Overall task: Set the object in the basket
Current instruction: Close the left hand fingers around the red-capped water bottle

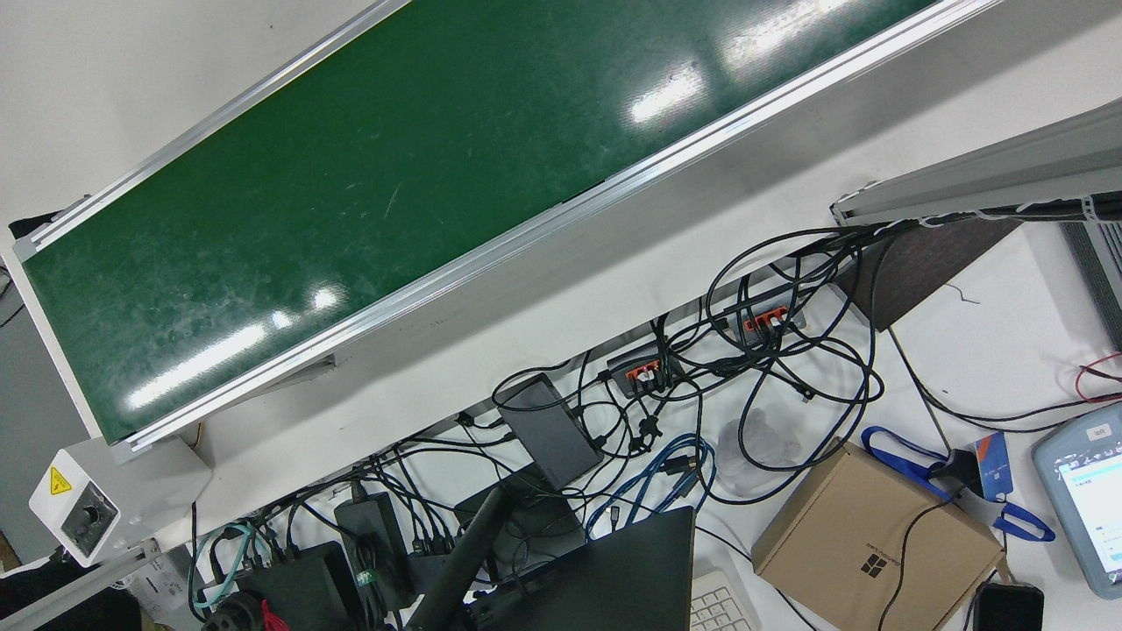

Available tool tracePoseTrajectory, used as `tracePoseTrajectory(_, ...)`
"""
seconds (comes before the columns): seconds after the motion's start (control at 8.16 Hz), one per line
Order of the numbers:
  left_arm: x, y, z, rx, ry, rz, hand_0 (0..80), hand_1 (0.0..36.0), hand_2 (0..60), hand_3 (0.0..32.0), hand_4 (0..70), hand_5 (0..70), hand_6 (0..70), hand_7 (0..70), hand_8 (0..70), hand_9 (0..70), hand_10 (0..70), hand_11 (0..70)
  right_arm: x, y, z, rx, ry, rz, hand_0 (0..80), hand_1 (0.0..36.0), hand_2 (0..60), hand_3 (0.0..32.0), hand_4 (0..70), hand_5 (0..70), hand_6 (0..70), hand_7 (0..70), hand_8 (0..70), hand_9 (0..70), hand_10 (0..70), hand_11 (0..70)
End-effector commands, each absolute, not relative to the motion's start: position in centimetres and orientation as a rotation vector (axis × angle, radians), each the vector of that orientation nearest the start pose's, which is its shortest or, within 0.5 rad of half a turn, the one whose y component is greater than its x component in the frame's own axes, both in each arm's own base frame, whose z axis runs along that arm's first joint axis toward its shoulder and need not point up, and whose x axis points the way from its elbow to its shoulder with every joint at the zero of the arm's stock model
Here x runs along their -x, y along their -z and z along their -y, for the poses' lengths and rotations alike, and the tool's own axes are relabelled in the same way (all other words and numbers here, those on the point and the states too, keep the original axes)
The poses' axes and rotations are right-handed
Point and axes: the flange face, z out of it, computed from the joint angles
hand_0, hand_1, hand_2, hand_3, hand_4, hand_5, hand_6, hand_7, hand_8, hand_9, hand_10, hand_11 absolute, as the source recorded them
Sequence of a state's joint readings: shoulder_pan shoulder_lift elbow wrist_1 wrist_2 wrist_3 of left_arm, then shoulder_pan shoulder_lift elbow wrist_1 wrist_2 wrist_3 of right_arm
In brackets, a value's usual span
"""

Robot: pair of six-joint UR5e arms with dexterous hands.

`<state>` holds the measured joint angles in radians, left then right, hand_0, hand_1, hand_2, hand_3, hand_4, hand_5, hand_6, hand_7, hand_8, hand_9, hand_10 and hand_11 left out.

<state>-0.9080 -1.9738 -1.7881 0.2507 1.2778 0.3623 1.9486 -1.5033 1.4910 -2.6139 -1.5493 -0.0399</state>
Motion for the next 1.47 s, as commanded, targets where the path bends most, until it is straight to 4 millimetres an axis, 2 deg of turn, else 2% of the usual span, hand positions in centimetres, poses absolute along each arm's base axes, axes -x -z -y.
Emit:
tracePoseTrajectory(0.0, -25.7, -38.0, 58.1, 0.133, 1.541, -2.336, 43.1, 0.0, 0.0, 0.0, 11.0, 5.0, 0.1, 0.0, 0.2, 0.0, 3.5, 5.4, -33.1, -62.9, 46.8, 0.547, 1.468, -2.504, 0.0, 0.0, 0.0, 0.0, 0.0, 0.0, 0.0, 0.0, 0.0, 0.0, 0.0, 0.0)
tracePoseTrajectory(0.25, -25.8, -37.6, 58.2, 0.135, 1.534, -2.342, 48.7, 2.0, 0.0, 0.0, 13.1, 5.7, 1.1, 0.0, 1.4, 0.8, 4.1, 6.7, -33.1, -62.9, 46.8, 0.547, 1.468, -2.504, 0.0, 0.0, 0.0, 0.0, 0.0, 0.0, 0.0, 0.0, 0.0, 0.0, 0.0, 0.0)
tracePoseTrajectory(0.49, -26.2, -37.4, 58.5, 0.136, 1.536, -2.338, 48.7, 2.0, 0.0, 0.0, 13.5, 6.1, 1.5, 0.0, 1.4, 0.6, 4.0, 6.6, -33.1, -62.9, 46.8, 0.547, 1.468, -2.504, 0.0, 0.0, 0.0, 0.0, 0.0, 0.0, 0.0, 0.0, 0.0, 0.0, 0.0, 0.0)
tracePoseTrajectory(0.74, -28.2, -35.7, 60.8, 0.143, 1.53, -2.341, 48.3, 1.6, 0.0, 0.0, 13.4, 5.8, 1.3, 0.0, 1.5, 0.7, 3.8, 6.2, -33.1, -62.9, 46.8, 0.547, 1.468, -2.504, 0.0, 0.0, 0.0, 0.0, 0.0, 0.0, 0.0, 0.0, 0.0, 0.0, 0.0, 0.0)
tracePoseTrajectory(0.86, -28.4, -35.2, 61.2, 0.145, 1.528, -2.345, 47.9, 1.4, 0.0, 0.0, 13.6, 5.7, 1.3, 0.0, 1.6, 0.9, 3.9, 6.3, -33.1, -62.9, 46.8, 0.547, 1.468, -2.504, 0.0, 0.0, 0.0, 0.0, 0.0, 0.0, 0.0, 0.0, 0.0, 0.0, 0.0, 0.0)
tracePoseTrajectory(0.98, -28.4, -35.1, 61.2, 0.149, 1.528, -2.35, 47.2, 1.8, 0.0, 0.0, 13.4, 13.4, 2.6, 1.4, 3.5, 3.5, 6.7, 10.4, -33.1, -62.9, 46.8, 0.547, 1.468, -2.504, 0.0, 0.0, 0.0, 0.0, 0.0, 0.0, 0.0, 0.0, 0.0, 0.0, 0.0, 0.0)
tracePoseTrajectory(1.1, -28.4, -35.1, 61.4, 0.151, 1.531, -2.356, 50.8, 5.6, 0.0, 0.0, 14.5, 32.1, 7.9, 13.8, 12.5, 16.9, 22.0, 32.9, -33.1, -62.9, 46.8, 0.547, 1.468, -2.504, 0.0, 0.0, 0.0, 0.0, 0.0, 0.0, 0.0, 0.0, 0.0, 0.0, 0.0, 0.0)
tracePoseTrajectory(1.23, -28.2, -35.0, 61.7, 0.146, 1.54, -2.359, 64.4, 15.1, 0.0, 0.0, 26.0, 45.7, 16.0, 30.7, 27.8, 38.2, 43.3, 62.4, -33.1, -62.9, 46.8, 0.547, 1.468, -2.504, 0.0, 0.0, 0.0, 0.0, 0.0, 0.0, 0.0, 0.0, 0.0, 0.0, 0.0, 0.0)
tracePoseTrajectory(1.35, -27.9, -35.3, 61.7, 0.154, 1.567, -2.34, 64.1, 12.8, 0.0, 0.0, 54.0, 66.4, 50.7, 49.0, 45.1, 53.0, 55.6, 70.0, -33.1, -62.9, 46.8, 0.547, 1.468, -2.504, 0.0, 0.0, 0.0, 0.0, 0.0, 0.0, 0.0, 0.0, 0.0, 0.0, 0.0, 0.0)
